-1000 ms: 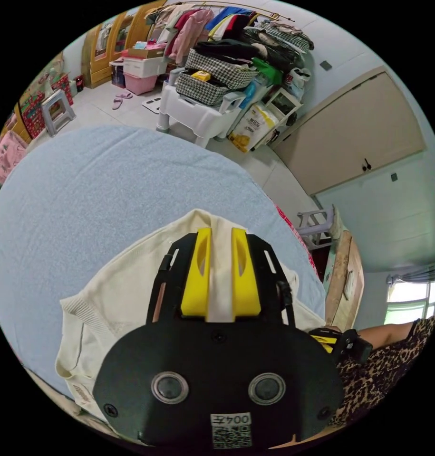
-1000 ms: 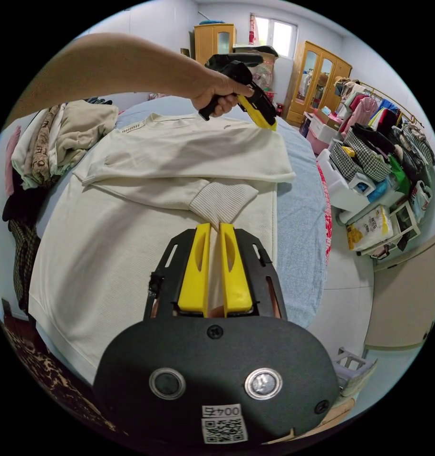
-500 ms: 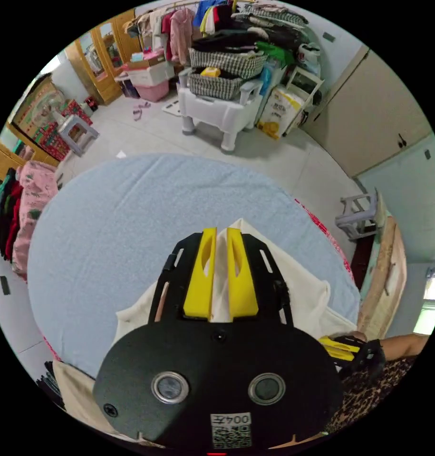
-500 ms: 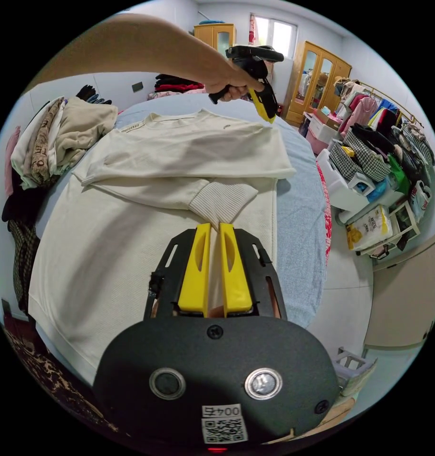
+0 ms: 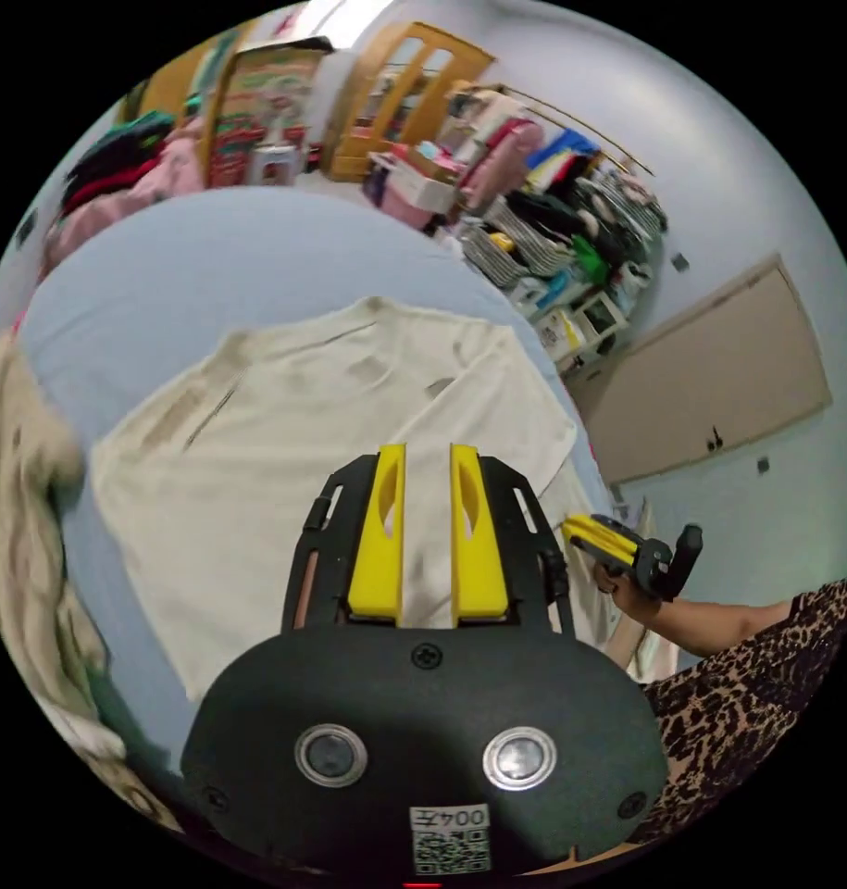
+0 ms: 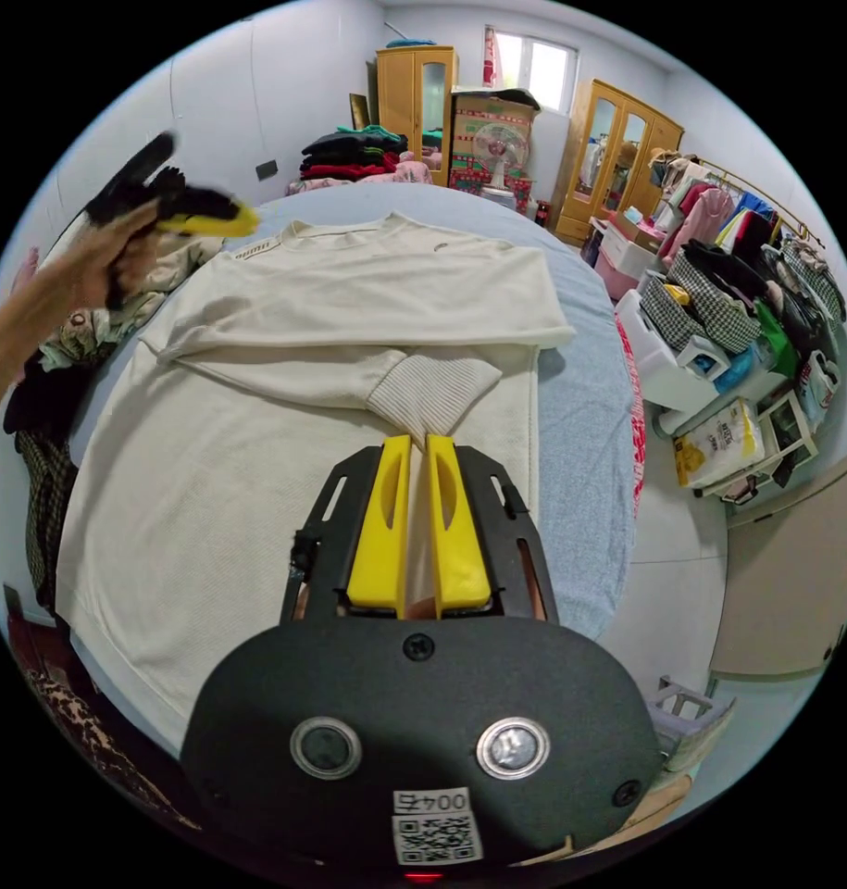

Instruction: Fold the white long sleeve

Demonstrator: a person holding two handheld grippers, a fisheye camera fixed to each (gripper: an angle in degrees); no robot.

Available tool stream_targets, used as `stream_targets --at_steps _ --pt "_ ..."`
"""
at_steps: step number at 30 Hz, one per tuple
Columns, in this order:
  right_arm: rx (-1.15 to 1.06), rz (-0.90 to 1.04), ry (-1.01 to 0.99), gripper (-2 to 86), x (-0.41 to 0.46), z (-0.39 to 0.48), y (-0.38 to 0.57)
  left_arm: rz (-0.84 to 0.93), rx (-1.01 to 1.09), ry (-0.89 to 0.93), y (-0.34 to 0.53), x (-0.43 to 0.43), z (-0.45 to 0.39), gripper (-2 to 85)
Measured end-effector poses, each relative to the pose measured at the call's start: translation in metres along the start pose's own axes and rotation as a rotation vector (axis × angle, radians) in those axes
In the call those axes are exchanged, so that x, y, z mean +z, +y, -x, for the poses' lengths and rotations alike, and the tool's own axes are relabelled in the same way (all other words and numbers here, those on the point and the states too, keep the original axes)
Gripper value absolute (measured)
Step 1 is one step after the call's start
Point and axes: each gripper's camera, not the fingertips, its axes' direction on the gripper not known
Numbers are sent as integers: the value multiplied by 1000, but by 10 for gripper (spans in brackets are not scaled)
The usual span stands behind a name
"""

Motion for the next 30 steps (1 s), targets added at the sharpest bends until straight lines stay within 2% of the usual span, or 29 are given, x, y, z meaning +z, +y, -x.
stream_targets --at_steps 4,10,13,23,30 --pt "8 0 -17 36 -2 -8 -2 -50 -160 4 81 -26 51 95" --pt "16 0 -28 35 -6 -18 -7 -150 -236 -115 119 -41 73 119" --pt "15 0 -25 33 -8 -22 -9 -141 -262 -134 126 -41 80 126" --pt "14 -1 -20 34 -15 -35 -17 -59 -140 -208 143 -49 56 38" --pt "16 -1 -23 33 -21 -46 -23 -117 -131 -299 150 -98 48 22"
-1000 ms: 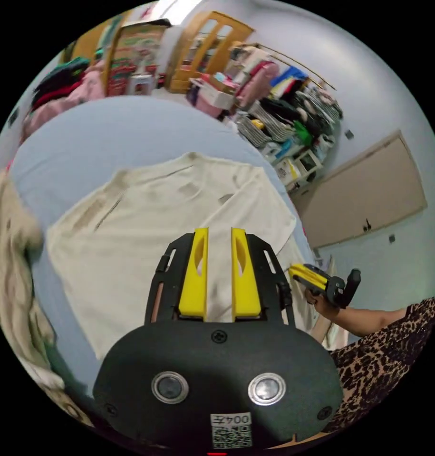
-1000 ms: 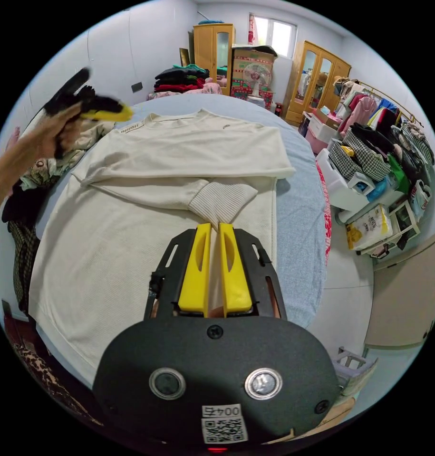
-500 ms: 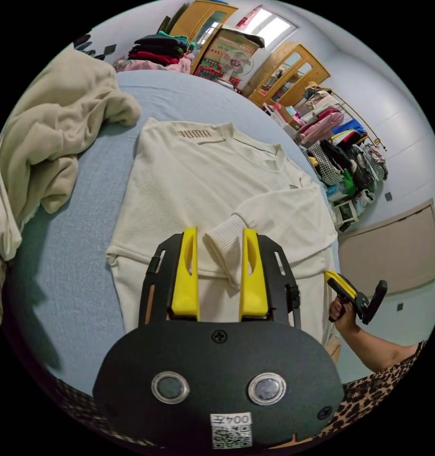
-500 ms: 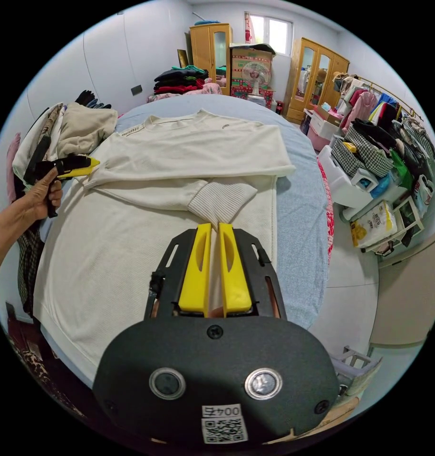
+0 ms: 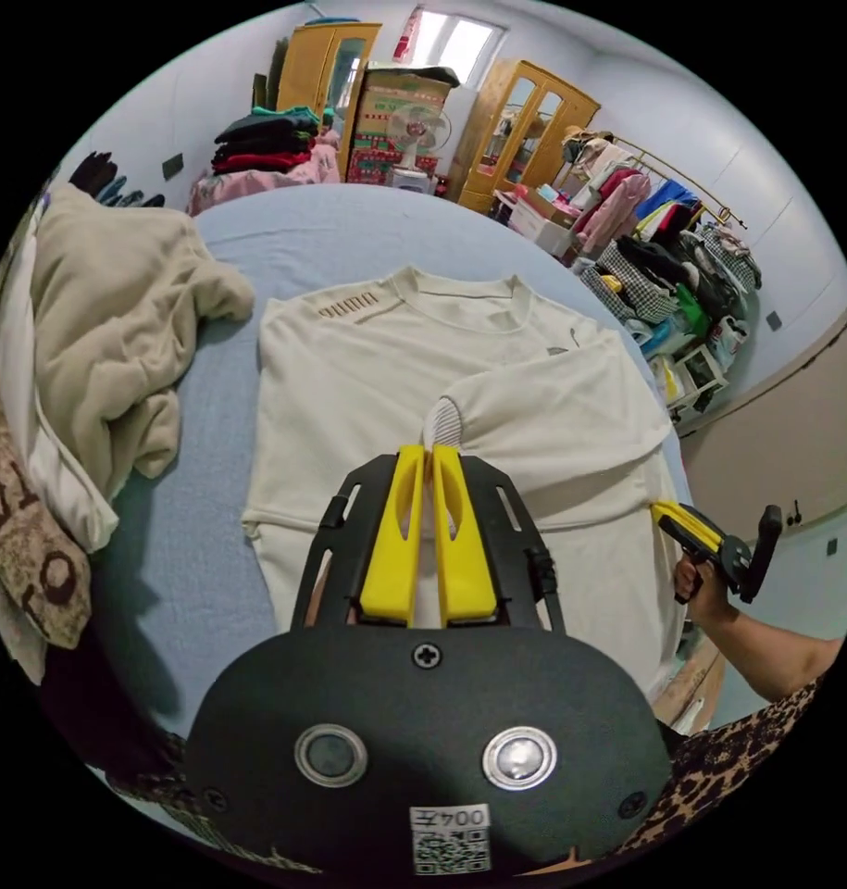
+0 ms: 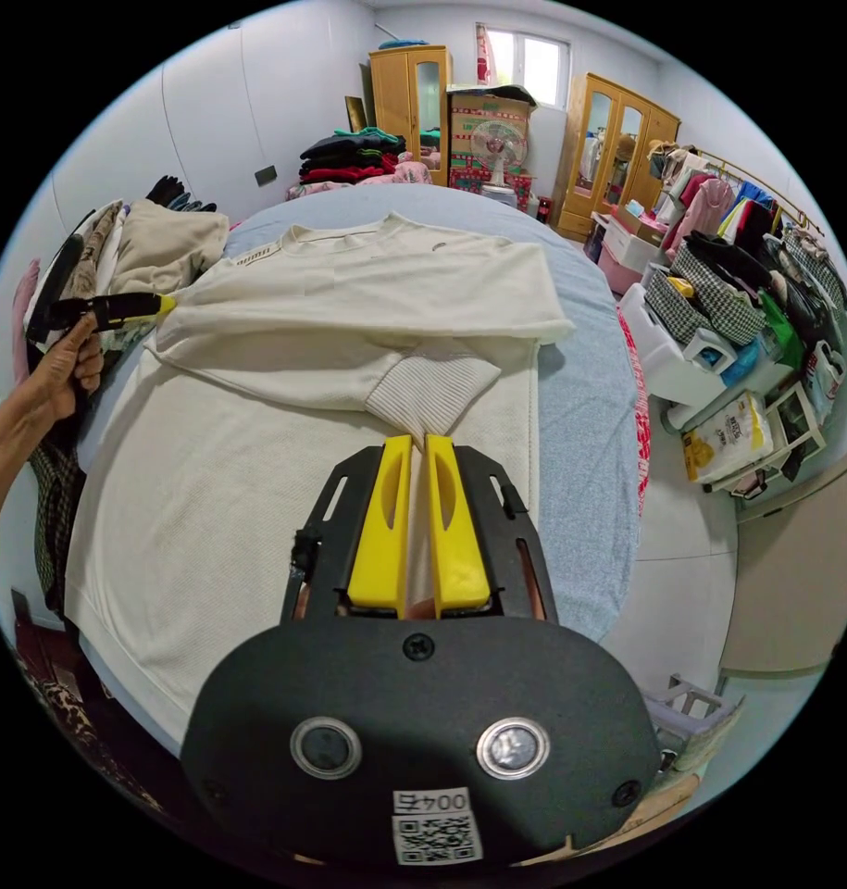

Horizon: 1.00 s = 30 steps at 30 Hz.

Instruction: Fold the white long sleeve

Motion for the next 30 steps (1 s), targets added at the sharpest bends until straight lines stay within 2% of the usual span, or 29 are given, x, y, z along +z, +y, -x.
stream_targets --at_steps 5,8,11,14,17,21,24,25,30 --pt "1 0 -2 33 -4 -6 -4 111 -81 80 14 29 32 29" --pt "3 -1 -7 33 -7 -11 -6 81 -141 114 24 19 42 42" --pt "9 -2 -28 36 -10 -16 -8 0 -192 20 35 -13 40 65" --pt "37 -11 -110 48 -15 -29 -9 -114 -223 -46 51 -45 34 69" --pt "59 -34 -252 63 -30 -50 -9 -172 -156 -46 54 -53 12 44" --pt "61 -181 -172 67 -54 -87 -19 -56 -18 59 35 -8 -24 12" --pt "-2 -169 -111 77 -49 -109 -44 63 -22 43 34 31 -31 7" --pt "-39 -155 -104 82 -44 -114 -55 -7 -34 49 41 29 -29 7" --pt "-230 -62 -33 96 -19 -111 -91 -78 -79 126 60 27 -17 6"
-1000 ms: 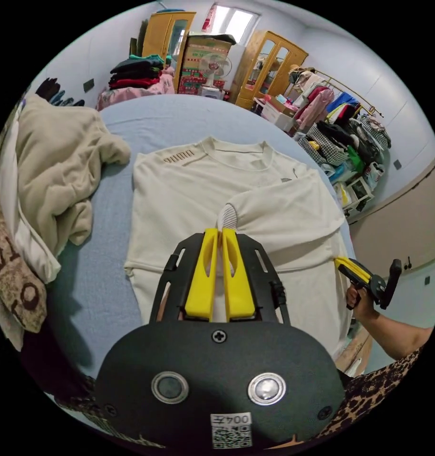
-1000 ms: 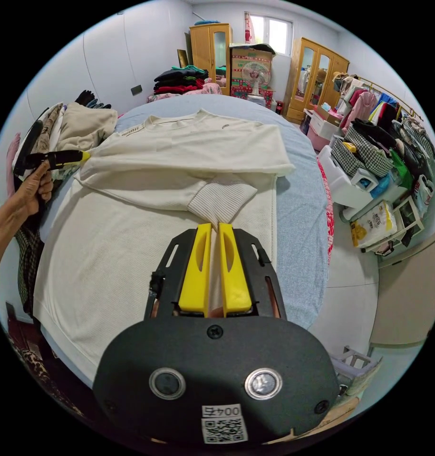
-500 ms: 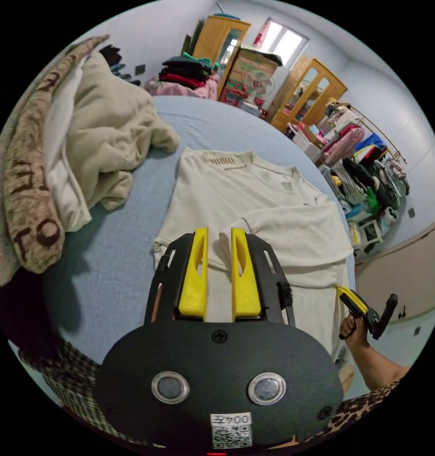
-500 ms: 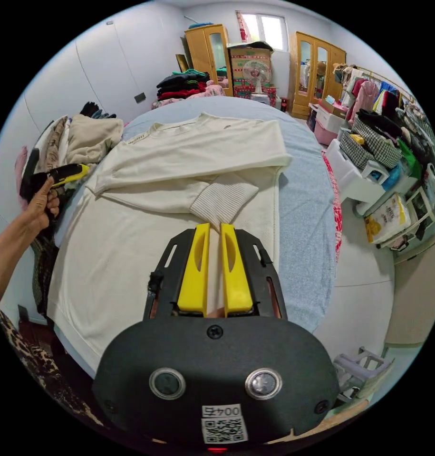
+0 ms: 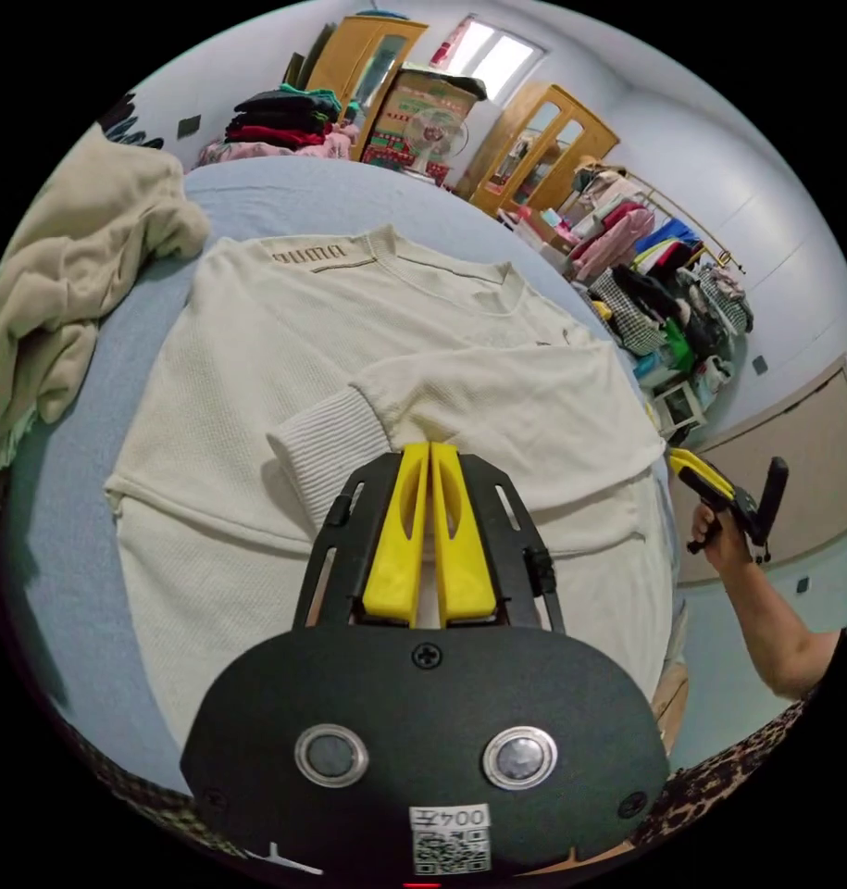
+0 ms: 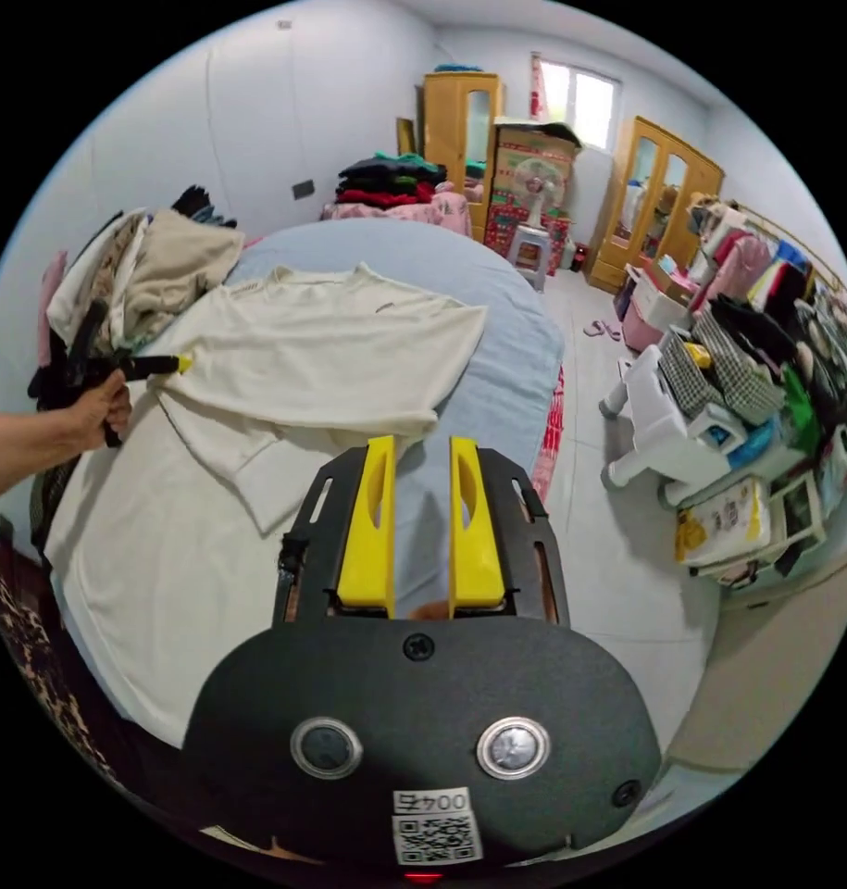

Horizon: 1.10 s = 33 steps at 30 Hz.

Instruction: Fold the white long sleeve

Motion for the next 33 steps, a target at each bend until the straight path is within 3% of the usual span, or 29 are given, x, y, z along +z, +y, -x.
stream_targets --at_steps 13,21,29,33 --pt "-375 81 29 87 21 23 -24 -13 -18 29 11 -8 7 7" --pt "-442 87 83 83 37 36 -31 -14 -21 35 14 -11 9 6" --pt "-421 -8 101 1 24 55 -35 -14 -26 48 16 -12 12 6" --pt "-344 88 128 -1 41 42 -18 -15 -30 56 16 -12 14 6"
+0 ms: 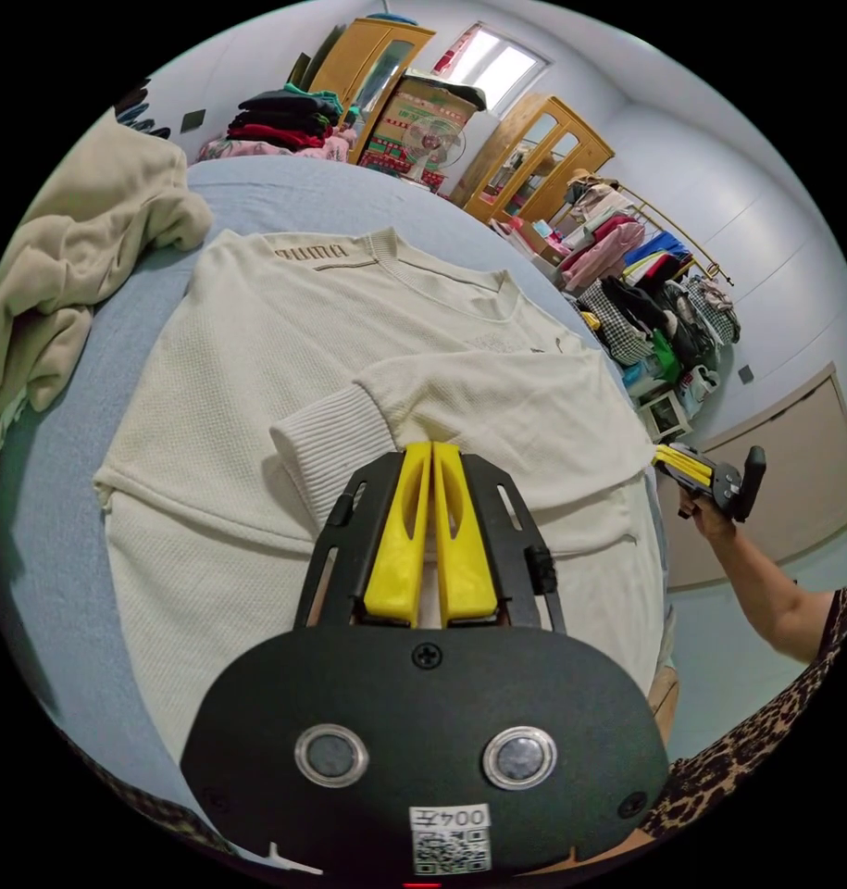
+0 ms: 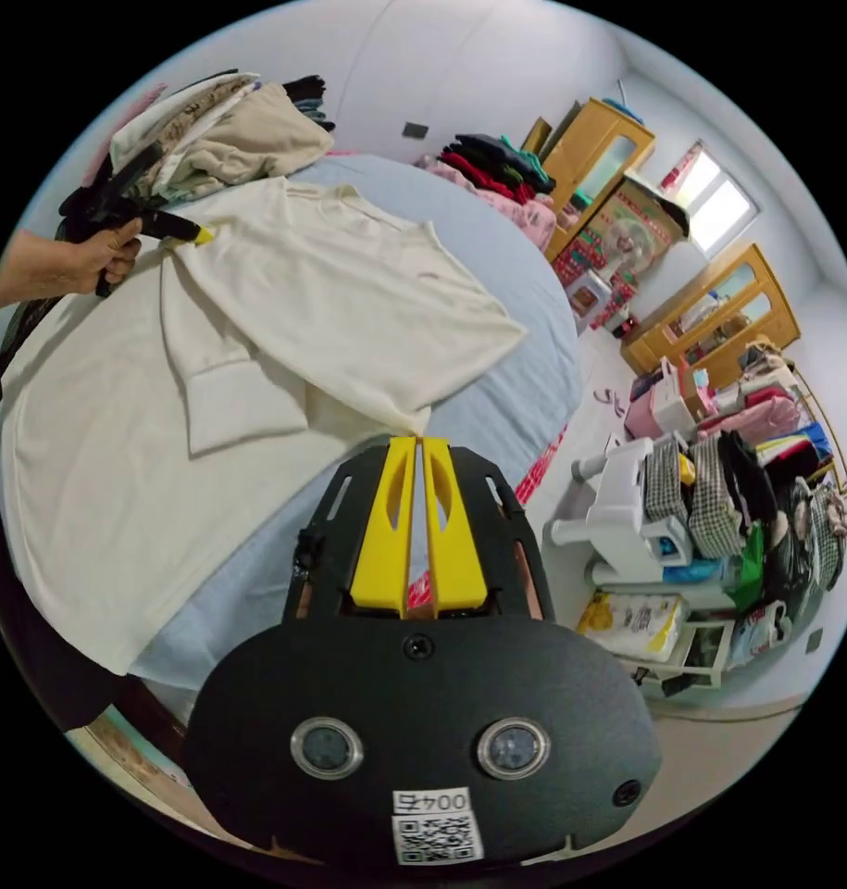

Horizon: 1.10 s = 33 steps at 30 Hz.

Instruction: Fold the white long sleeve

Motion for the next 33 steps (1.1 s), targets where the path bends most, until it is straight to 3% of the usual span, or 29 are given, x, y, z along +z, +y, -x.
stream_targets --at_steps 5,13,19,21,25,28,33 --pt "67 -37 -53 52 -2 -8 4 -1 -5 11 0 0 3 6" --pt "-283 5 142 81 17 35 -20 -1 -11 24 -2 -2 8 7" --pt "-469 -11 270 23 21 56 -21 -1 -14 32 -3 -3 11 7" --pt "-327 3 202 14 22 41 -20 -1 -15 35 -3 -4 13 7" --pt "158 80 -162 1 41 -10 -9 -2 -18 42 -4 -5 15 6" --pt "329 52 -269 -3 47 -29 1 -2 -22 51 -5 -6 18 6" --pt "449 0 -183 9 34 -37 14 -2 -21 50 -6 -9 19 6"
